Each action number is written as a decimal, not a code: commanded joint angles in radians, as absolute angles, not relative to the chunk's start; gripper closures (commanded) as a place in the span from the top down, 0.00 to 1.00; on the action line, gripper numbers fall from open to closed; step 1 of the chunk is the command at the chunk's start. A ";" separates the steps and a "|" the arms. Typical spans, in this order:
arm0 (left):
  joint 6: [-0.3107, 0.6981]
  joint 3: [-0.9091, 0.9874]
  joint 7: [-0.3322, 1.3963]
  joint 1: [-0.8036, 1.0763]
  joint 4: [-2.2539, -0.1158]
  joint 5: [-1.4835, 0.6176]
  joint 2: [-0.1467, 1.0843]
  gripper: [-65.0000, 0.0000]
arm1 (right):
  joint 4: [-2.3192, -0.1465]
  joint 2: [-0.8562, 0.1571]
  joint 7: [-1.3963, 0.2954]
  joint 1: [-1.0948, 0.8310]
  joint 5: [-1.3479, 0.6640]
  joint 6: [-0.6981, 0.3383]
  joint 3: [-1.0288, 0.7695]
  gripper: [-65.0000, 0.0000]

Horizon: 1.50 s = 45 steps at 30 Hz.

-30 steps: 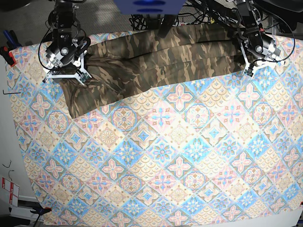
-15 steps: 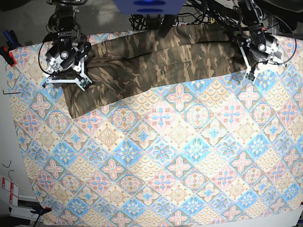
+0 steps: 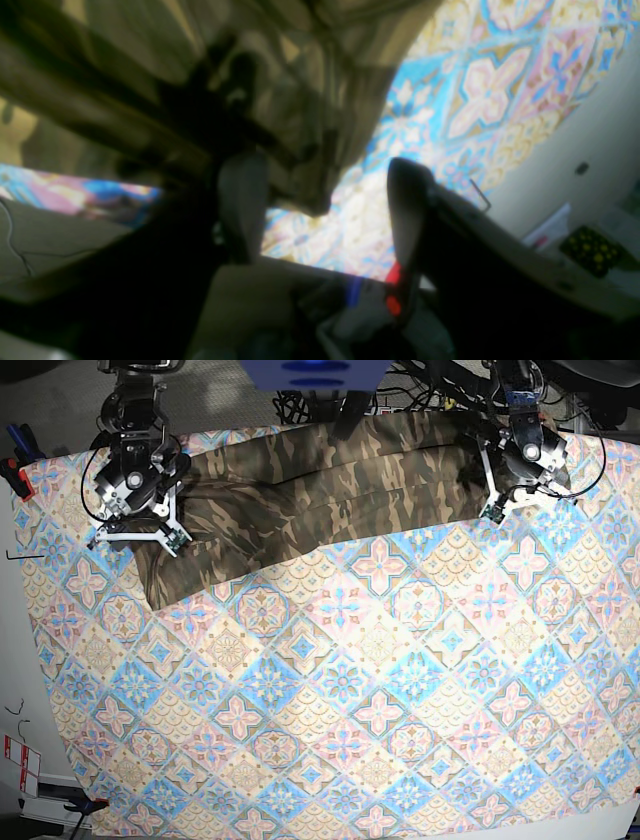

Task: Fold the T-shirt properly
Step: 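Pull the shirt's end with the left gripper, stretching it lengthwise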

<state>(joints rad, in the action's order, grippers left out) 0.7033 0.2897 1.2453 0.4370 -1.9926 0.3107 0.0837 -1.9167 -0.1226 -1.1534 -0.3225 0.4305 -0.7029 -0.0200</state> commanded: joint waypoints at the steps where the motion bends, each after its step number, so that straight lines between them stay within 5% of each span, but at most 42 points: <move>1: 0.698 0.292 1.241 0.437 -2.012 0.289 0.087 0.58 | -1.933 -0.130 -1.150 -0.318 0.433 -0.698 -0.022 0.57; 13: 0.698 0.644 1.245 0.444 -2.057 -0.312 0.087 0.58 | -1.933 -0.128 -1.063 -0.318 0.432 -0.698 -0.022 0.57; 24: 0.698 0.811 1.245 0.568 -2.048 -0.268 0.119 0.60 | -1.931 -0.127 -0.987 -0.318 0.427 -0.698 -0.021 0.57; 30: 0.698 0.849 1.239 0.593 -2.048 -0.269 0.116 0.84 | -1.929 -0.127 -0.986 -0.318 0.427 -0.698 -0.021 0.57; 45: 0.698 0.851 1.145 0.593 -1.747 -0.634 0.234 0.85 | -1.929 -0.131 -0.984 -0.326 0.427 -0.698 -0.021 0.57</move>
<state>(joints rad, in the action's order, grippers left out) 0.6922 0.8421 1.1614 0.5850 -1.7287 -0.6125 0.2169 -1.9148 -0.1219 -0.9829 -0.3302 0.4175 -0.7036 -0.0174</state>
